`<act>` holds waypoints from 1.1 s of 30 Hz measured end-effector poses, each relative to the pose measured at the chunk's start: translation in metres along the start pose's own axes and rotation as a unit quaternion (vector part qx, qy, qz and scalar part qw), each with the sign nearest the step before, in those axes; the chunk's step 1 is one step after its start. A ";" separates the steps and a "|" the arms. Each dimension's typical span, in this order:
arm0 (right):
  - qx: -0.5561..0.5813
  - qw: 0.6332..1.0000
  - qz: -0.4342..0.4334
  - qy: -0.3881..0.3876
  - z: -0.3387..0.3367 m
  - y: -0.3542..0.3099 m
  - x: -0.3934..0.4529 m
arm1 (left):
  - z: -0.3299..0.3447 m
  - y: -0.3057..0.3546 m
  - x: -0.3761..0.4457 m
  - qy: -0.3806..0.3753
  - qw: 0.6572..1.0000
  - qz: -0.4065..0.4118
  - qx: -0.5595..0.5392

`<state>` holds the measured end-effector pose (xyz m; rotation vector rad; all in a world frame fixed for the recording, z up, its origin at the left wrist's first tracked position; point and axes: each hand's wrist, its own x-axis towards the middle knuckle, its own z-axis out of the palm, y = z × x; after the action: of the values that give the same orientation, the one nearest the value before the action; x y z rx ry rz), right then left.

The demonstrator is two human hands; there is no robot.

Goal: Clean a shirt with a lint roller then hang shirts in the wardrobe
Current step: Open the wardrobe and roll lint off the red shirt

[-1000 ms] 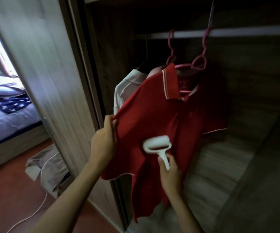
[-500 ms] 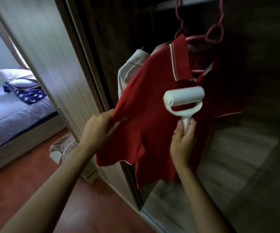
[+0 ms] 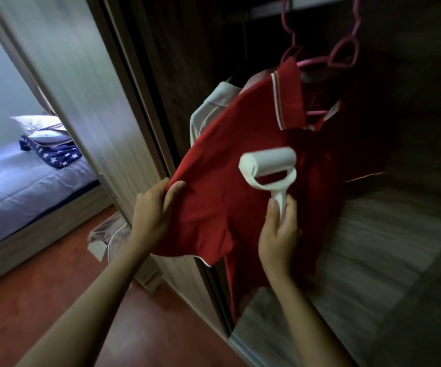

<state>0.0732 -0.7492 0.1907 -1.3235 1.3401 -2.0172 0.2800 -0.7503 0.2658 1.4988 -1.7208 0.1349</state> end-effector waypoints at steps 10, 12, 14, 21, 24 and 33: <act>-0.065 0.975 0.030 -0.209 0.007 0.059 -0.075 | 0.001 -0.001 0.004 0.054 0.998 -0.027 -0.026; -0.068 0.976 0.015 -0.207 -0.001 0.058 -0.075 | -0.001 -0.001 0.004 0.055 0.998 -0.015 -0.011; -0.051 0.986 -0.014 -0.159 -0.004 0.041 -0.060 | -0.001 -0.003 0.005 0.059 0.998 -0.009 0.003; -0.033 0.996 -0.034 0.070 -0.002 0.004 0.044 | 0.009 -0.009 0.002 0.066 0.996 -0.037 0.045; -0.071 0.997 0.002 0.039 -0.006 0.042 0.049 | 0.010 0.007 0.000 0.072 0.995 -0.012 0.074; -0.118 0.986 0.107 -0.057 -0.043 0.084 0.019 | 0.007 0.009 0.020 -0.055 0.917 0.278 0.280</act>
<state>0.0119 -0.7810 0.1231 -1.3066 1.6299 -1.6571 0.2698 -0.7671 0.2777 1.3598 -2.2899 0.9228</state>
